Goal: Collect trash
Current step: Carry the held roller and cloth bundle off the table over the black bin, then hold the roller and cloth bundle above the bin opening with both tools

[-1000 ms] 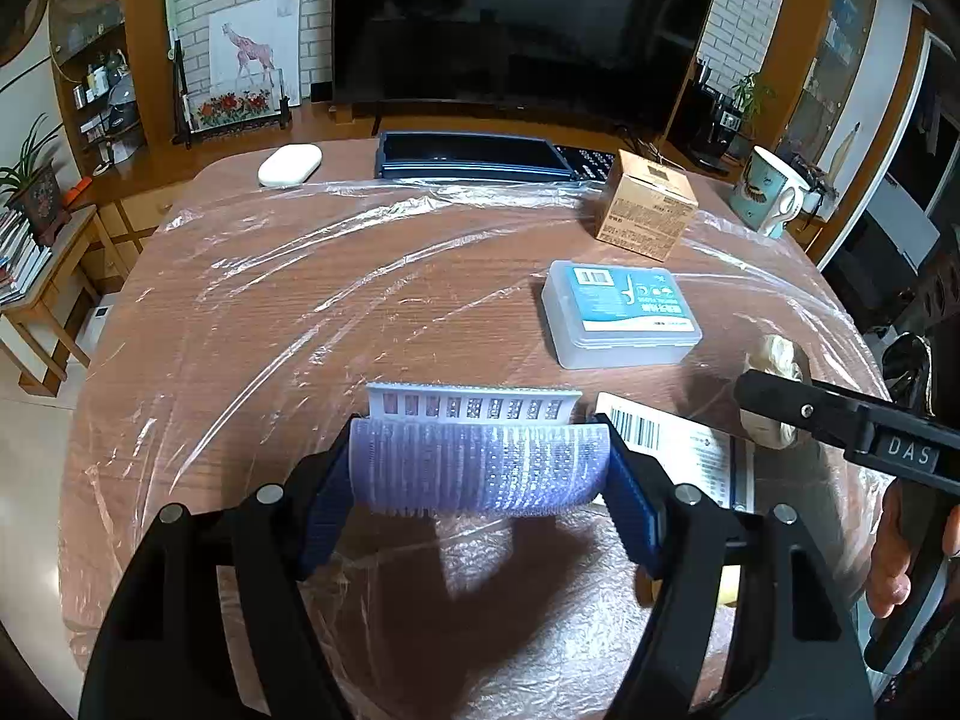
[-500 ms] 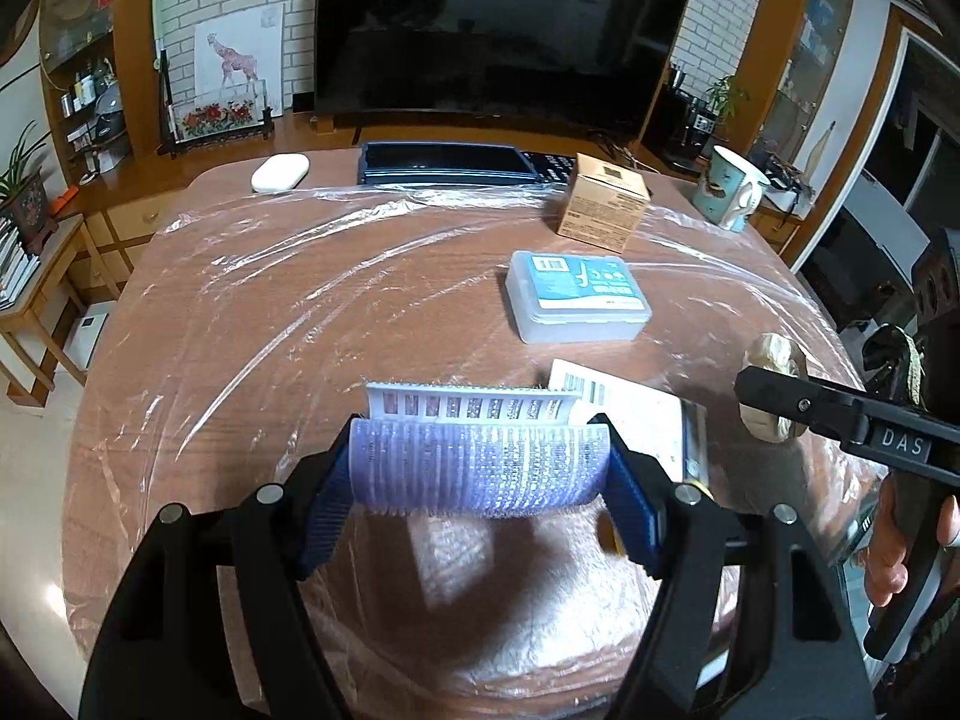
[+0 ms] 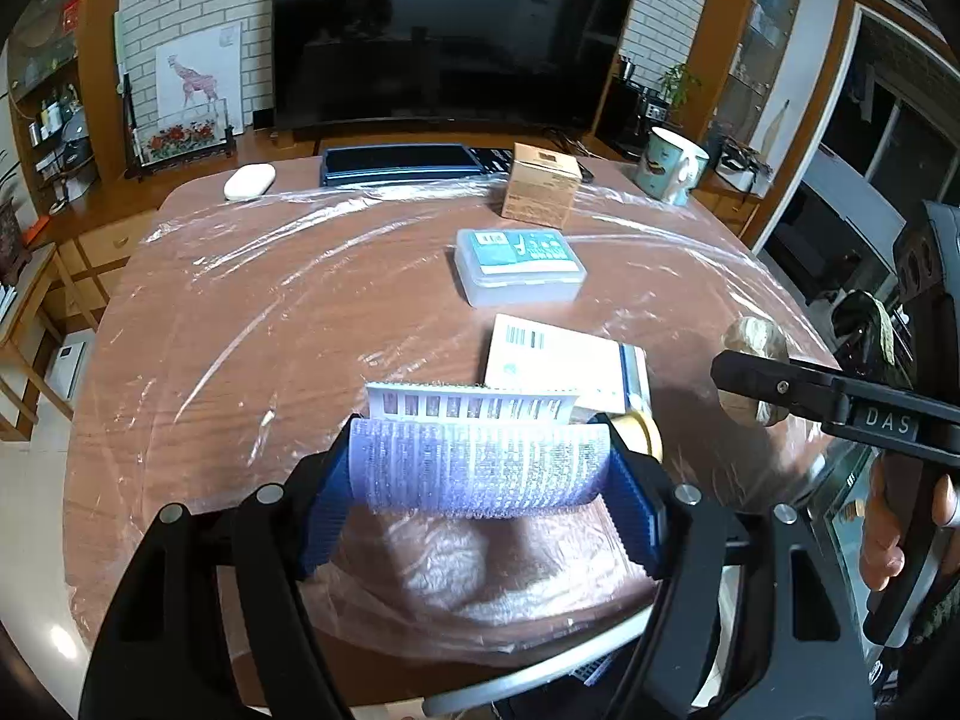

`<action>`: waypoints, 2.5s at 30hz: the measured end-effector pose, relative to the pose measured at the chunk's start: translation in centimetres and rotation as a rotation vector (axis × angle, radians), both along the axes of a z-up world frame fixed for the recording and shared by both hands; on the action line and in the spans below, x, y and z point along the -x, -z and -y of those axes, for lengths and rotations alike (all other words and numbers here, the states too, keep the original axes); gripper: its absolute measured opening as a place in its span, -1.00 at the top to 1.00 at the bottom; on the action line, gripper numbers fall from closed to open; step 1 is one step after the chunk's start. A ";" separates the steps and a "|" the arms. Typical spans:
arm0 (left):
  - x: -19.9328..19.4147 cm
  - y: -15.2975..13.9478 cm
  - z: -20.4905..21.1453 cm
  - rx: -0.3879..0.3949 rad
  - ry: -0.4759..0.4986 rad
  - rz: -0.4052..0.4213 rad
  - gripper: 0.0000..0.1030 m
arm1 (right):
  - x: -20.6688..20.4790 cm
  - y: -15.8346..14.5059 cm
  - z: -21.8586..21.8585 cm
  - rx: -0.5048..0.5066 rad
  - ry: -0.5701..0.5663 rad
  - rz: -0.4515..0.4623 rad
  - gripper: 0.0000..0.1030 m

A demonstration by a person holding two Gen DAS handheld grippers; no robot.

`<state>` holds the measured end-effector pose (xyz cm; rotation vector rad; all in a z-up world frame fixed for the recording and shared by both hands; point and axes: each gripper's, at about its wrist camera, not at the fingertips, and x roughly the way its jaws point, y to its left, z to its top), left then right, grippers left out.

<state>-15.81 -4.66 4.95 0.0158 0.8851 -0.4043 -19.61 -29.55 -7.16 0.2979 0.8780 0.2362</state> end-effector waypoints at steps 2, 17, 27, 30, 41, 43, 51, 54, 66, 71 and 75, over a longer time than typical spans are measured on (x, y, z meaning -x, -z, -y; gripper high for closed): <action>0.5 0.1 0.0 0.001 0.006 -0.003 -0.43 | 0.5 0.1 0.0 0.001 0.000 -0.001 -0.02; 3.8 0.0 1.3 0.000 -0.017 -0.015 -0.43 | 4.6 -0.4 1.5 -0.011 -0.048 0.013 -0.02; 6.8 0.0 2.8 -0.015 -0.035 -0.014 -0.43 | 7.8 -0.6 1.9 -0.013 -0.115 0.021 -0.02; 7.7 -0.1 3.1 -0.023 -0.037 -0.011 -0.43 | 8.7 -0.3 1.9 -0.014 -0.134 0.016 -0.02; 10.6 0.0 4.2 -0.043 -0.043 -0.015 -0.43 | 11.4 0.5 1.9 0.010 -0.189 0.002 -0.02; 11.0 0.1 4.3 -0.047 -0.044 -0.017 -0.43 | 11.7 0.8 1.9 0.012 -0.197 -0.005 -0.02; 12.4 1.0 5.3 -0.072 -0.036 -0.029 -0.43 | 12.7 2.0 2.3 0.020 -0.214 -0.032 -0.02; 12.8 1.5 5.7 -0.078 -0.032 -0.041 -0.43 | 12.9 2.5 2.5 0.024 -0.219 -0.044 -0.02; 13.4 3.9 6.3 -0.102 -0.027 -0.103 -0.43 | 13.3 5.0 2.7 0.066 -0.237 -0.095 -0.02; 13.4 5.0 6.4 -0.118 -0.025 -0.125 -0.43 | 13.2 6.0 2.7 0.074 -0.238 -0.117 -0.02; 13.4 5.9 6.5 -0.131 -0.020 -0.148 -0.43 | 13.0 6.8 2.7 0.078 -0.240 -0.137 -0.02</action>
